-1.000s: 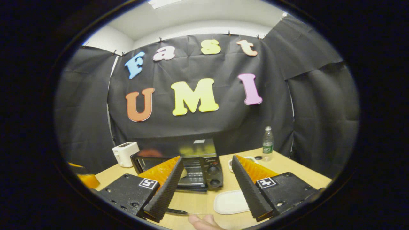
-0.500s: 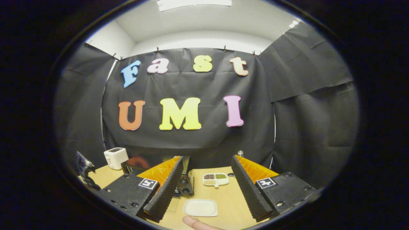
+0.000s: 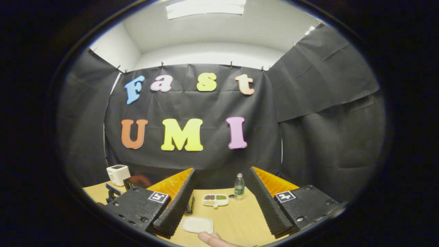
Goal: Open the electric oven with the left hand, put the food in, and close the electric oven.
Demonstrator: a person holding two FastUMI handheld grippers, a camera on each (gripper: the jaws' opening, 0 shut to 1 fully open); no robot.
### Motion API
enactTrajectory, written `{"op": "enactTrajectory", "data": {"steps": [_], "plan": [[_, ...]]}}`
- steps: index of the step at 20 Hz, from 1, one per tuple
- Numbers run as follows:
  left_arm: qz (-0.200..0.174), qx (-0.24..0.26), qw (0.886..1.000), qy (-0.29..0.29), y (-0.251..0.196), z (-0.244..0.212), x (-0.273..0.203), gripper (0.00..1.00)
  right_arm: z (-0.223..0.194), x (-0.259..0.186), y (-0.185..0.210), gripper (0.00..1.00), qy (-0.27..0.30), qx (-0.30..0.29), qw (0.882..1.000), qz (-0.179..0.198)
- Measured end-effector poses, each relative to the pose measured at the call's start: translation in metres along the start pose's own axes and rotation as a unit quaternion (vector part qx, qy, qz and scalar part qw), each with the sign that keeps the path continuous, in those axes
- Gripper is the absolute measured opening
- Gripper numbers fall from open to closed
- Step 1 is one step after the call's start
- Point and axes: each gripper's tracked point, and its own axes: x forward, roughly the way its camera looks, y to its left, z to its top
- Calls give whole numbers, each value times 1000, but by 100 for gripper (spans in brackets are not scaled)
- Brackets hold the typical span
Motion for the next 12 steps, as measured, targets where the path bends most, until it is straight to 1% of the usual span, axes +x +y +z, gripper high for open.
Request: {"op": "enactTrajectory", "data": {"steps": [3,5,6,7,8,11,12], "plan": [[15,-4,1000,11,6,-1,12,95,3,-6,-10,94,-7,8,1000,-8],[11,-2,1000,17,5,-3,19,94,-4,-9,-12,94,-4,15,1000,-5],[17,-4,1000,19,7,-3,22,94,-6,-10,-12,98,-4,17,1000,-2],[24,-6,999,21,11,-4,24,95,-9,-8,-12,94,0,16,1000,0],[27,-9,999,31,10,-7,27,95,-12,-8,-13,94,3,15,1000,0],[37,2,999,28,11,-5,30,94,-19,-7,-8,94,9,15,1000,11],[36,0,999,29,12,-5,29,93,-21,-6,-7,98,12,14,1000,13]]}}
